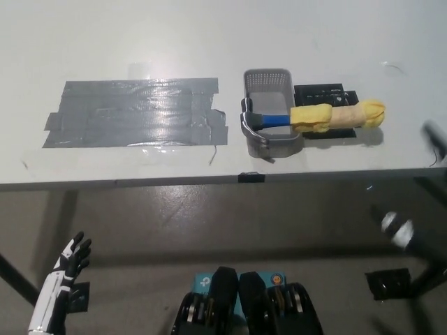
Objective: The robot picks the hammer placed on top of the gray container with right hand and places it on the grey area of the desk
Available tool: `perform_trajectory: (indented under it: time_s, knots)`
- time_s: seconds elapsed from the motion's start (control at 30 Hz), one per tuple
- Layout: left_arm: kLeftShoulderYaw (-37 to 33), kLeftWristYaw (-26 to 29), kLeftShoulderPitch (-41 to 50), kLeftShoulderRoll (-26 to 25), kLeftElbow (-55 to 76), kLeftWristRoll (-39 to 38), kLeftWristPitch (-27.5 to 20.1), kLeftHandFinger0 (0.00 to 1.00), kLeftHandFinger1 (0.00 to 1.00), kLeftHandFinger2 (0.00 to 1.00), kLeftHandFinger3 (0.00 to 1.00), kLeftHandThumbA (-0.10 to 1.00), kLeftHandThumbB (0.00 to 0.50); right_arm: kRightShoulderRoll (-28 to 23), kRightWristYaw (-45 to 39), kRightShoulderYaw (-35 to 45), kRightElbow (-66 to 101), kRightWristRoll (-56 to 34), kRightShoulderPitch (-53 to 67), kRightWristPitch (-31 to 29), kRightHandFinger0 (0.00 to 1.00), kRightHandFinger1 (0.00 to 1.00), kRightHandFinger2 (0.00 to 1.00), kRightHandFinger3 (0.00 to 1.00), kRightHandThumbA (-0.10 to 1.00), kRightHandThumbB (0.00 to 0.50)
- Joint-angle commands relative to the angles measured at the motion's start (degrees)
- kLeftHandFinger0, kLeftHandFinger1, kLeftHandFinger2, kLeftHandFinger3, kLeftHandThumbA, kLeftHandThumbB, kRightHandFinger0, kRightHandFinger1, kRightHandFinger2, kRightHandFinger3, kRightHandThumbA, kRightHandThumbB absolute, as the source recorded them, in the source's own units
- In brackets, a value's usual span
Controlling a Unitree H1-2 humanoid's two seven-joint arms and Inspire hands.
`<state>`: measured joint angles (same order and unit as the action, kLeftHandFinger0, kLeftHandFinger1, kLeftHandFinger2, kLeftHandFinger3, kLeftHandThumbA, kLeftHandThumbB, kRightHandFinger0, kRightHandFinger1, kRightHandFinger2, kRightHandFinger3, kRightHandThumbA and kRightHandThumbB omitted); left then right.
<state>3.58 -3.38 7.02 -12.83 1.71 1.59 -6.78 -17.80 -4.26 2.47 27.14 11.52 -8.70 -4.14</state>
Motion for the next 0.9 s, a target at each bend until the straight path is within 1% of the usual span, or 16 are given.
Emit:
perform_trajectory:
  time_s: [0.0,0.03,0.1,0.13,0.17,0.23,0.3,0.4,0.47,0.5,0.53,0.6,0.7,0.77,0.83,0.87]
  knots:
    - [0.55,-0.24,-0.86,-0.48,2.06,-0.55,-0.88,1.0,1.0,1.0,1.0,1.0,0.313,-10.11,-10.69,-0.06,4.23,4.58,-13.59,18.75,1.0,1.0,1.0,1.0,0.75,0.328]
    - [0.54,-0.38,-0.94,-0.63,1.89,-0.61,-1.23,1.0,1.0,1.0,1.0,1.0,0.306,-11.46,-11.77,-0.93,2.6,4.35,-16.0,19.96,1.0,1.0,1.0,1.0,0.72,0.317]
    - [0.59,-0.61,-1.13,-0.86,1.66,-0.88,-1.45,1.0,1.0,1.0,1.0,1.0,0.316,-14.83,-15.32,-3.72,-1.56,5.8,-21.51,21.91,1.0,1.0,1.0,1.0,0.74,0.286]
    - [0.63,-0.72,-1.22,-0.89,1.6,-1.12,-1.2,1.0,1.0,1.0,1.0,1.0,0.323,-16.39,-17.26,-5.57,-4.67,6.57,-24.65,22.42,1.0,1.0,1.0,1.0,0.75,0.29]
    - [0.62,-0.52,-1.26,-0.92,1.56,-0.69,-1.18,1.0,1.0,1.0,1.0,1.0,0.329,-17.27,-19.2,-7.18,-7.59,6.16,-27.31,23.58,1.0,1.0,1.0,1.0,0.74,0.285]
    - [0.58,-0.46,-1.3,-0.99,1.71,-0.41,-1.25,1.0,1.0,1.0,1.0,1.0,0.307,-18.3,-21.31,-10.54,-13.57,7.37,-31.7,23.12,1.0,1.0,1.0,1.0,0.73,0.312]
    - [0.63,-0.49,-1.26,-1.0,1.84,-0.52,-1.18,1.0,1.0,1.0,1.0,1.0,0.304,-18.76,-23.02,-13.81,-19.21,8.89,-35.51,22.87,1.0,1.0,1.0,1.0,0.76,0.332]
    - [0.65,-0.59,-1.31,-1.29,1.71,-0.36,-1.26,1.0,1.0,1.0,1.0,1.0,0.297,-18.45,-25.28,-18.64,-26.67,10.48,-40.75,23.58,1.0,1.0,1.0,1.0,0.77,0.334]
    - [0.71,-0.58,-1.47,-1.35,1.53,-0.42,-1.43,1.0,1.0,1.0,1.0,1.0,0.306,-18.0,-26.28,-21.19,-30.98,11.15,-43.41,22.61,1.0,1.0,1.0,1.0,0.8,0.365]
    - [0.73,-0.66,-1.46,-1.32,1.58,-0.62,-1.37,1.0,1.0,1.0,1.0,1.0,0.302,-17.77,-26.63,-22.6,-33.25,11.77,-44.82,21.99,1.0,1.0,1.0,1.0,0.83,0.392]
    - [0.67,-0.55,-1.34,-1.3,1.99,-0.27,-0.96,1.0,1.0,1.0,1.0,1.0,0.297,-17.5,-26.93,-24.07,-35.57,12.51,-46.24,21.34,1.0,1.0,1.0,1.0,0.86,0.405]
    - [0.68,-0.76,-1.19,-1.26,2.06,-0.69,-1.1,1.0,1.0,1.0,1.0,1.0,0.298,-17.11,-28.33,-26.86,-38.41,13.69,-48.43,21.66,1.0,1.0,1.0,1.0,0.91,0.413]
    - [0.71,-1.1,-1.18,-1.38,1.85,-1.08,-1.37,1.0,1.0,1.0,1.0,1.0,0.3,-15.7,-29.53,-29.91,-42.83,14.16,-51.25,20.98,1.0,1.0,1.0,1.0,0.91,0.454]
    - [0.76,-1.18,-1.12,-1.42,1.93,-0.99,-1.26,1.0,1.0,1.0,1.0,1.0,0.303,-14.93,-30.47,-31.75,-45.09,14.67,-52.61,19.82,1.0,1.0,1.0,1.0,0.92,0.456]
    - [0.8,-1.21,-1.02,-1.45,2.27,-0.89,-0.82,1.0,1.0,1.0,1.0,1.0,0.31,-13.87,-31.63,-33.39,-46.45,15.48,-53.46,20.62,1.0,1.0,1.0,1.0,0.92,0.471]
    - [0.82,-1.21,-1.01,-1.46,2.33,-0.84,-0.72,1.0,1.0,1.0,1.0,1.0,0.312,-13.54,-31.91,-33.77,-46.85,15.46,-53.63,20.6,1.0,1.0,1.0,1.0,0.92,0.469]
